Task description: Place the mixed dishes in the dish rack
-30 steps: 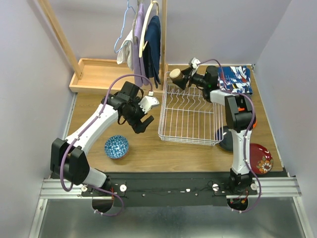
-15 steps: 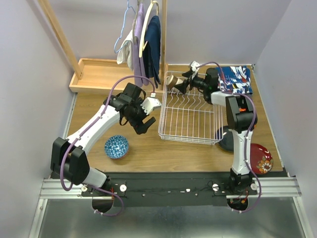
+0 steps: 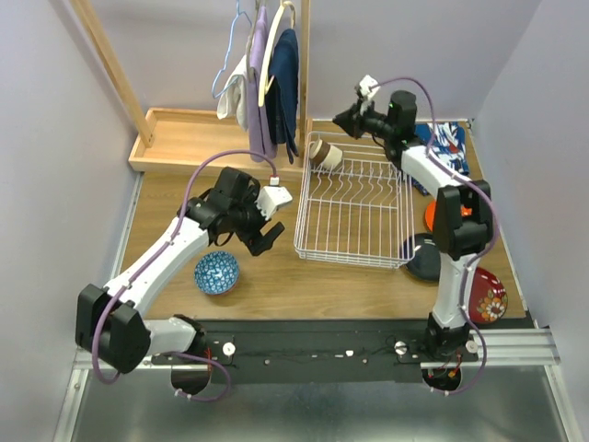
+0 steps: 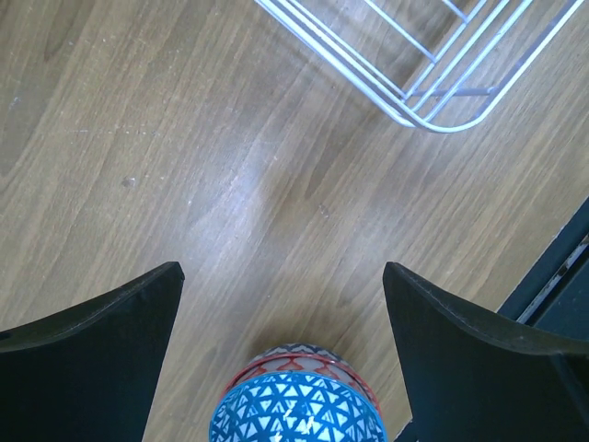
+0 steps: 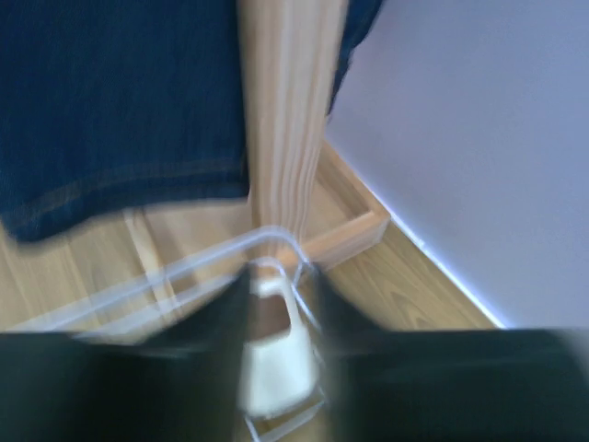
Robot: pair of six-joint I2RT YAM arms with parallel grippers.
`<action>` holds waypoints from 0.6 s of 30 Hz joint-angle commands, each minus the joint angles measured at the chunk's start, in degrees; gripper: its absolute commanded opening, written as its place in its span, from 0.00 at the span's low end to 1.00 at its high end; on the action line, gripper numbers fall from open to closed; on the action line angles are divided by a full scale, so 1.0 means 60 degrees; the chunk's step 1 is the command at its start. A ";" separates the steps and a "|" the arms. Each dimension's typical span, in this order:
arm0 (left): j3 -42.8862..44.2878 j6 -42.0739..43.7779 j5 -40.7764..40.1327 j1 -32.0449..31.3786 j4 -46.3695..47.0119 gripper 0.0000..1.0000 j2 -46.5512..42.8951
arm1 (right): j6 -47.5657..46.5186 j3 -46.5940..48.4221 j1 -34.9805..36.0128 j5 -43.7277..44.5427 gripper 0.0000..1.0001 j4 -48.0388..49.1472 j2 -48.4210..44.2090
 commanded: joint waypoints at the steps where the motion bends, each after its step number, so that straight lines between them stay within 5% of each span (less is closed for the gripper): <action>1: -0.0518 -0.0450 0.0344 0.0025 0.0811 0.99 -0.0661 | 0.0496 0.2286 0.0732 0.1639 0.01 -0.3137 0.1249; 7: -0.0637 -0.0553 0.0403 0.0025 0.0738 0.99 -0.0911 | 0.1171 0.4425 0.1100 0.2754 0.00 -0.4353 0.2847; 18: -0.1091 -0.0685 0.0358 0.0098 0.0884 0.99 -0.1263 | 0.0454 0.4910 0.1378 0.3398 0.01 -0.5628 0.3390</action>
